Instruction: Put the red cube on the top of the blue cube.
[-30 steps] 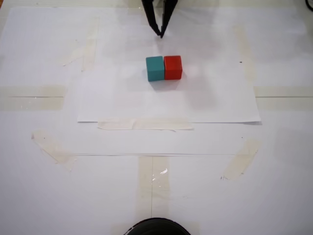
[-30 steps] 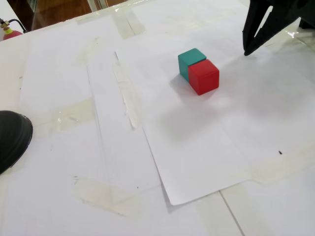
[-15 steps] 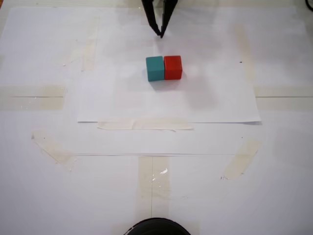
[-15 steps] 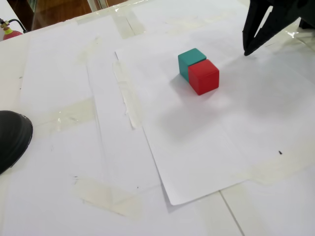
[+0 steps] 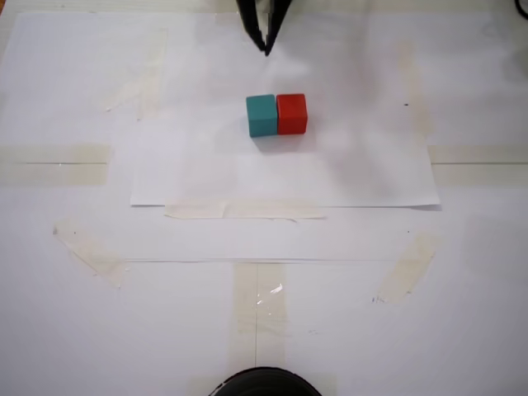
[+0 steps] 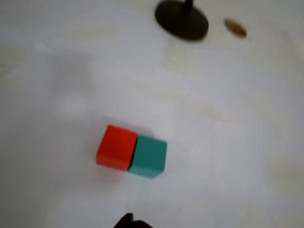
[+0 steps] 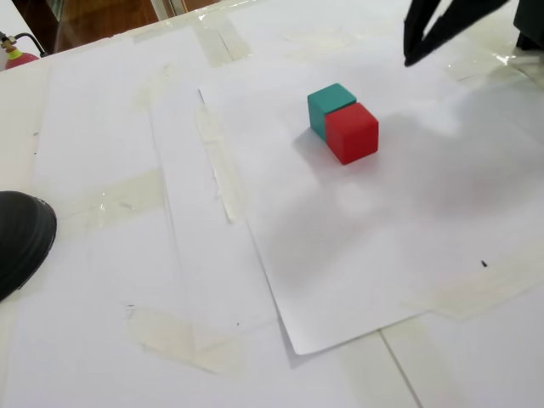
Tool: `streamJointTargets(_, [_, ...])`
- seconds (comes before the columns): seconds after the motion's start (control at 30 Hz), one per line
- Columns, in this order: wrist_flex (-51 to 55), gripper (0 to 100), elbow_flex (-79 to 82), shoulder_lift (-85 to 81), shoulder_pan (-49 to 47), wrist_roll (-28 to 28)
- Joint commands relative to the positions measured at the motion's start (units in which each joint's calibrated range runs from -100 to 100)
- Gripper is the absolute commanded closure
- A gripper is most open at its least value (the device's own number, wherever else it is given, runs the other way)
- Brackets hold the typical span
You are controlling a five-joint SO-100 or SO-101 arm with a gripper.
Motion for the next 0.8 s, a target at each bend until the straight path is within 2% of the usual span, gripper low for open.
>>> streamJointTargets(0.0, [4.6,100,-29.9,17.2,-2.1,8.4])
streamJointTargets(0.23, [12.0,100,-53.7,47.1,-8.0,16.3])
streamJointTargets(0.43, [16.3,100,-65.7,61.4,-11.5,24.0])
streamJointTargets(0.6, [21.7,100,-73.3,69.5,-12.2,26.1])
streamJointTargets(0.77, [22.7,100,-76.7,74.3,-12.9,27.2])
